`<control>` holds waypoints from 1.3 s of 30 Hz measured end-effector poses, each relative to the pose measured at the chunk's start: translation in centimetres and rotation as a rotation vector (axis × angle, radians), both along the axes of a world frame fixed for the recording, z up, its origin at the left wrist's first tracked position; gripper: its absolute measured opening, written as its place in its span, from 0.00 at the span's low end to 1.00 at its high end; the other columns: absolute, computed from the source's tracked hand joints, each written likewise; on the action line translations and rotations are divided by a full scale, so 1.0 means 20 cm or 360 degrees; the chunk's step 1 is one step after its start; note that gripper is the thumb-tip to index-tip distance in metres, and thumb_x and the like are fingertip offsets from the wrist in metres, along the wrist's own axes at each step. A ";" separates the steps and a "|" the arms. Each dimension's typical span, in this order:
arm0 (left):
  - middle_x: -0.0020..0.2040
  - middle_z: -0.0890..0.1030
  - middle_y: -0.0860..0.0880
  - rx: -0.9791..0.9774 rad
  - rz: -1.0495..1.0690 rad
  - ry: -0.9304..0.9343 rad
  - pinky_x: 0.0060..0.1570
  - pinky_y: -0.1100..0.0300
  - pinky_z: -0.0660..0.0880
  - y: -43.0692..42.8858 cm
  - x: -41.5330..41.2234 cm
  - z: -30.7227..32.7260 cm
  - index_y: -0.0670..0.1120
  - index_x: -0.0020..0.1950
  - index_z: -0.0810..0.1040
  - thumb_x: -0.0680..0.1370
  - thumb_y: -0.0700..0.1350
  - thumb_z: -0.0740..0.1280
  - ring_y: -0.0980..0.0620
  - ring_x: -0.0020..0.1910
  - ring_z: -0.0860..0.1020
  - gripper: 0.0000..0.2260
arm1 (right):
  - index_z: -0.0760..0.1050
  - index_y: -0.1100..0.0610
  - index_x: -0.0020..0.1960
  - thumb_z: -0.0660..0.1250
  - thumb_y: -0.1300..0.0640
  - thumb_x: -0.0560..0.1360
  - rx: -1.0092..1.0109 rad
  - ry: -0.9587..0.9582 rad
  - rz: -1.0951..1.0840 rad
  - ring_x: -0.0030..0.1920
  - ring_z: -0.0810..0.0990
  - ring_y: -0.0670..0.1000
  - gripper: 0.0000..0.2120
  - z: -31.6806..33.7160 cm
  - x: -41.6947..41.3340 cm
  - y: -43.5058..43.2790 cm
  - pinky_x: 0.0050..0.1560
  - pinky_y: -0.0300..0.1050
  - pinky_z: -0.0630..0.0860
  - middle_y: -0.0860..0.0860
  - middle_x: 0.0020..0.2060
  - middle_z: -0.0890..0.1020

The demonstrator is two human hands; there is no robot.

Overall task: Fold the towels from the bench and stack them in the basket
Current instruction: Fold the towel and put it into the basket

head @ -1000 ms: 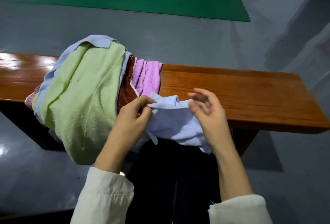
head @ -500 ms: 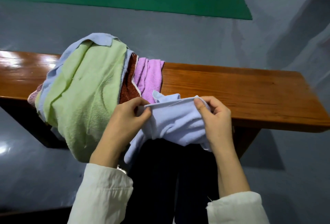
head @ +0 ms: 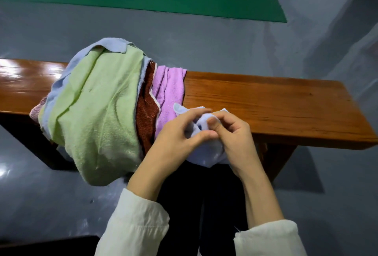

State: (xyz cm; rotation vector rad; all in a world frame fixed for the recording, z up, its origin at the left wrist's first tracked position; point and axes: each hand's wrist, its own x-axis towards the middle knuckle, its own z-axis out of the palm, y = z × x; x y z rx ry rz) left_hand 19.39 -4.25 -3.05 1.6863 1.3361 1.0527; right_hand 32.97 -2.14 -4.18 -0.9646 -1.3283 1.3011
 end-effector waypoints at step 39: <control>0.51 0.78 0.49 0.0179 0.0691 0.0424 0.49 0.74 0.65 0.00 -0.30 -0.04 0.46 0.53 0.80 0.76 0.45 0.69 0.61 0.48 0.73 0.07 | 0.75 0.57 0.41 0.64 0.62 0.78 -0.0091 -0.0568 0.0148 0.37 0.71 0.41 0.08 0.07 0.04 -0.01 0.41 0.30 0.67 0.51 0.37 0.75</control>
